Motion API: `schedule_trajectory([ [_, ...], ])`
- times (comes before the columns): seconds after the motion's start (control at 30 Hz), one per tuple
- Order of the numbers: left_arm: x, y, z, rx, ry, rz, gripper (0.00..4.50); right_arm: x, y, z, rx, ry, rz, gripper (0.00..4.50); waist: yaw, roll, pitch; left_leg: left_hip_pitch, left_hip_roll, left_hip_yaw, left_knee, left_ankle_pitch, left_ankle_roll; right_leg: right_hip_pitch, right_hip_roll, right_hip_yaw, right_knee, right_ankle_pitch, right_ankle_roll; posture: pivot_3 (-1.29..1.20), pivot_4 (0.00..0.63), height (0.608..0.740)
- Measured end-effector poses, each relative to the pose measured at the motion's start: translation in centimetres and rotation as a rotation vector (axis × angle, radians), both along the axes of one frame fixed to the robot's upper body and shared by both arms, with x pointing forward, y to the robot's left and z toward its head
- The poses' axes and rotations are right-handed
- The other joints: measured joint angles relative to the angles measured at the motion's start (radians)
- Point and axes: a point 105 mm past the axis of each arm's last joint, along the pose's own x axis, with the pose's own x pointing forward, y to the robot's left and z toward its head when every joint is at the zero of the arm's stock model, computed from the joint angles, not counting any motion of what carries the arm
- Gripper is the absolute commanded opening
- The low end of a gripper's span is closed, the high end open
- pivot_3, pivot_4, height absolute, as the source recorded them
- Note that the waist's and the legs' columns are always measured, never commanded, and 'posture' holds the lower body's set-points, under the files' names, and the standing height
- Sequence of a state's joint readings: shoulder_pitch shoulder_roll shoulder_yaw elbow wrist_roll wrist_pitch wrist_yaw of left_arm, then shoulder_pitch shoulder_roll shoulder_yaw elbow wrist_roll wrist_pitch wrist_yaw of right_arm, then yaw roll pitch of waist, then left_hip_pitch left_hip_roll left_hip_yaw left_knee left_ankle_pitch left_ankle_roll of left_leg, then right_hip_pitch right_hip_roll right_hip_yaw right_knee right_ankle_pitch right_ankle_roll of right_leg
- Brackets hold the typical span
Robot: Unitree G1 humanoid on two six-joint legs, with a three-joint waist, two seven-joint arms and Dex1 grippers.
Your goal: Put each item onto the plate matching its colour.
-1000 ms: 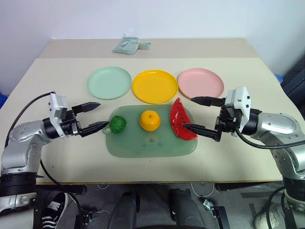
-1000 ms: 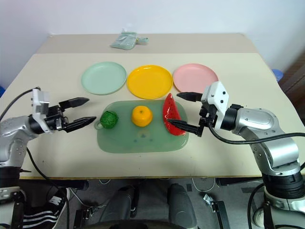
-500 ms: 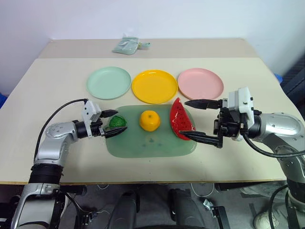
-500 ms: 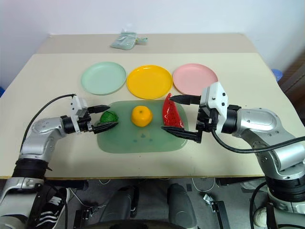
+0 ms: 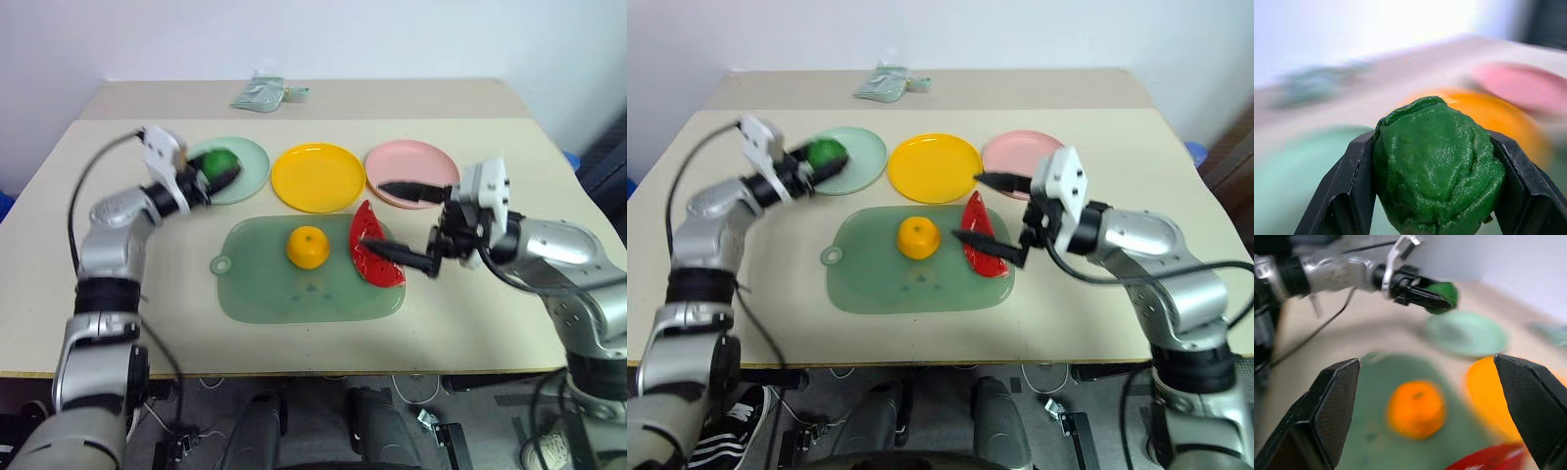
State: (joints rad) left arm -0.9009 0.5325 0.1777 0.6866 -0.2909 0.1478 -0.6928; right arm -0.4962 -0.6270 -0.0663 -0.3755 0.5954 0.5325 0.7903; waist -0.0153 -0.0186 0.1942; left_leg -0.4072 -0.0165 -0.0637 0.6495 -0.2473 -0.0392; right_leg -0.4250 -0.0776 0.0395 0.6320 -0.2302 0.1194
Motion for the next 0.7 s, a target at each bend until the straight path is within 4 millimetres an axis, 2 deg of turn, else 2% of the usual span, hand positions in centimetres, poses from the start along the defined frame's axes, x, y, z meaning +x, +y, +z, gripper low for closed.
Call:
schedule_trajectory([
  [0.07, 1.4, 0.4, -0.2, -0.043, 0.02, 0.08, 2.49, 1.4, 0.4, 0.2, 0.052, -0.003, -0.052, 4.5, 0.001, 0.0, 0.0, 0.0, -0.001, 0.0, -0.001, 0.0, 0.0, 0.0, -0.001, 0.0, 0.0, 0.0, 0.0, 0.0, 0.15, 0.74],
  [0.27, 3.1, 0.7, -4.9, -0.107, 0.144, 0.247, 2.49, 4.1, 0.8, -0.9, 0.085, 0.018, -0.166, 4.5, 0.004, 0.0, 0.0, -0.003, -0.003, 0.0, -0.001, 0.0, 0.0, -0.003, -0.003, 0.0, -0.001, 0.001, 0.002, 0.0, 0.15, 0.74],
  [0.33, 3.1, 0.5, -5.8, -0.078, 0.155, 0.262, 3.49, 4.3, 0.8, -0.3, 0.08, -0.01, -0.175, 4.5, 0.003, 0.0, 0.0, -0.003, -0.003, 0.0, -0.001, 0.0, 0.0, -0.003, -0.003, 0.0, -0.001, 0.001, 0.002, 0.0, 0.15, 0.74],
  [0.37, 3.1, 0.5, -5.9, -0.069, 0.156, 0.262, 3.52, 4.3, 0.8, -0.2, 0.08, -0.016, -0.176, 4.5, 0.003, 0.0, 0.0, -0.003, -0.003, 0.0, -0.001, 0.0, 0.0, -0.003, -0.003, 0.0, -0.001, 0.001, 0.002, 0.0, 0.15, 0.74],
  [0.4, 3.1, 0.2, -6.2, -0.045, 0.157, 0.26, 4.15, 4.2, 0.8, 0.0, 0.08, -0.031, -0.177, 4.5, 0.002, 0.0, 0.0, -0.003, -0.003, 0.0, -0.001, 0.0, 0.0, -0.003, -0.003, 0.0, -0.001, 0.001, 0.002, 0.0, 0.15, 0.74],
  [0.47, 3.0, -0.1, -5.9, -0.038, 0.13, 0.226, 4.45, 4.1, 0.6, 0.0, 0.063, -0.038, -0.173, 4.5, 0.002, 0.0, 0.0, -0.003, -0.003, 0.0, -0.001, 0.0, 0.0, -0.003, -0.003, 0.0, -0.001, 0.001, 0.002, 0.0, 0.15, 0.74],
  [0.6, 2.7, -0.5, -5.1, -0.044, 0.1, 0.145, 4.45, 3.3, 0.6, -0.3, 0.046, -0.041, -0.146, 4.5, 0.001, 0.0, 0.0, -0.003, -0.003, 0.0, -0.001, 0.0, 0.0, -0.003, -0.003, 0.0, -0.001, 0.001, 0.002, 0.0, 0.15, 0.74],
  [0.7, 1.9, -2.6, -3.1, -0.081, 0.054, -0.075, 4.45, 1.6, 1.1, -0.4, 0.052, -0.007, -0.04, 4.5, 0.004, 0.0, 0.0, -0.004, -0.003, 0.0, -0.001, 0.0, 0.0, -0.002, -0.003, 0.0, -0.001, 0.001, 0.002, 0.0, 0.15, 0.74],
])
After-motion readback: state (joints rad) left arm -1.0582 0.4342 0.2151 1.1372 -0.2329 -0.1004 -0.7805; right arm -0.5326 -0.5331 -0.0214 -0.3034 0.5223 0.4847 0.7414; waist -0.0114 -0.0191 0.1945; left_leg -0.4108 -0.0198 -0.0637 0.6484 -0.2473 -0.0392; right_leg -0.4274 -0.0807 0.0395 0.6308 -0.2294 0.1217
